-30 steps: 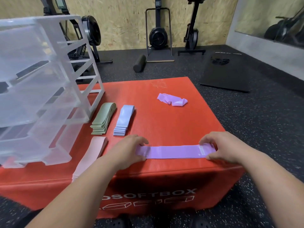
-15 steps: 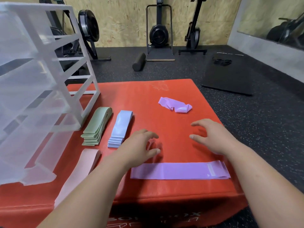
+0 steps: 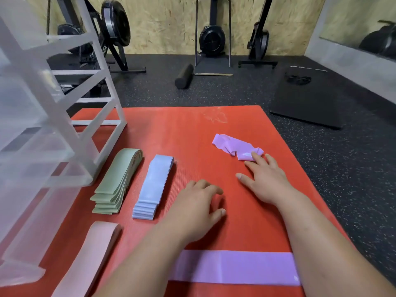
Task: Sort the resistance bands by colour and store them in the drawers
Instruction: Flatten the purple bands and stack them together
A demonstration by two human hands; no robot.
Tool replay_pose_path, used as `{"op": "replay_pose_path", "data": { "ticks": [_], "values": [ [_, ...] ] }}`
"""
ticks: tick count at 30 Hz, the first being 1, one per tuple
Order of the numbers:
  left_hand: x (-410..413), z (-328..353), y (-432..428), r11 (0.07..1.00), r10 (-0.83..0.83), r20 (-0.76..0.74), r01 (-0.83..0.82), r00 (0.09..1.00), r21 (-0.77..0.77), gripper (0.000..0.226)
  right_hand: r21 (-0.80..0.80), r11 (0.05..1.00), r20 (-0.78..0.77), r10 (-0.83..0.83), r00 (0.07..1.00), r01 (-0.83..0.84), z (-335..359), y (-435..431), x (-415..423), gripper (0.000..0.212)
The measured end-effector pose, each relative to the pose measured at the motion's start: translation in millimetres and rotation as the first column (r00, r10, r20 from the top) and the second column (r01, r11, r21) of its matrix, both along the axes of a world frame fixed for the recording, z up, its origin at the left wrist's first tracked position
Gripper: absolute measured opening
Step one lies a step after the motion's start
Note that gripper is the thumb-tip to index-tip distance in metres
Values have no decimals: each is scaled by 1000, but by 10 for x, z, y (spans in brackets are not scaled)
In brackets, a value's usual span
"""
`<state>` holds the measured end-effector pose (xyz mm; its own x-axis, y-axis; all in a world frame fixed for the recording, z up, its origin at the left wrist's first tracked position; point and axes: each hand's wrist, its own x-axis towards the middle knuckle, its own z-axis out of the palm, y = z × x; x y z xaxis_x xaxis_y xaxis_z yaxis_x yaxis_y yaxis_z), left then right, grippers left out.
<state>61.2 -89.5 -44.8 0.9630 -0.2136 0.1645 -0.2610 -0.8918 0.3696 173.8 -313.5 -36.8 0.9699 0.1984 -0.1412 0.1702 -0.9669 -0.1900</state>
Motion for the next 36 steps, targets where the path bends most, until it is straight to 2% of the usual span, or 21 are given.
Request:
{"op": "replay_pose_path", "data": {
  "ticks": [4, 9, 11, 14, 16, 18, 20, 24, 27, 30, 33, 36],
  "values": [
    [45, 8, 30, 1000, -3, -24, 3, 1000, -10, 51, 31, 1000, 41, -2, 999, 1, 22, 75, 18, 67],
    [62, 62, 87, 995, -2, -53, -3, 999, -97, 46, 229, 963, 238, 87, 967, -143, 328, 50, -183, 23],
    [43, 89, 118, 991, 2, -58, -10, 998, -134, 43, 269, 946, 185, 134, 973, -181, 495, -34, -319, 21],
    [-2, 117, 168, 990, 8, -56, -16, 998, -141, 41, 288, 930, -58, 257, 965, -230, 641, -175, -521, 14],
    [-27, 130, 196, 990, 15, -59, -23, 998, -136, 41, 310, 920, -159, 300, 941, -241, 650, -266, -614, 8],
    [-40, 134, 217, 991, 21, -58, -28, 998, -131, 41, 360, 905, -147, 293, 945, -225, 663, -344, -647, 5],
    [-47, 140, 218, 990, 37, -65, -45, 997, -131, 40, 400, 894, -38, 238, 971, -203, 676, -401, -640, 1],
    [-55, 149, 154, 991, 55, -53, -61, 997, -117, 36, 353, 932, 143, 28, 989, -78, 533, -314, -639, 13],
    [-49, 148, 98, 992, 76, -58, -81, 995, -97, 34, 196, 976, 120, 77, 990, -100, 308, -141, -656, 26],
    [-36, 145, 73, 991, 93, -59, -97, 994, -88, 33, 78, 991, 124, 98, 987, -108, 203, -31, -655, 22],
    [-19, 140, 76, 988, 110, -57, -116, 992, -106, 31, 79, 995, 154, 49, 987, -62, 226, -13, -633, 7],
    [5, 132, 88, 983, 122, -57, -129, 991, -131, 29, 163, 986, 147, 21, 989, -45, 315, -52, -610, 12]
  ]
}}
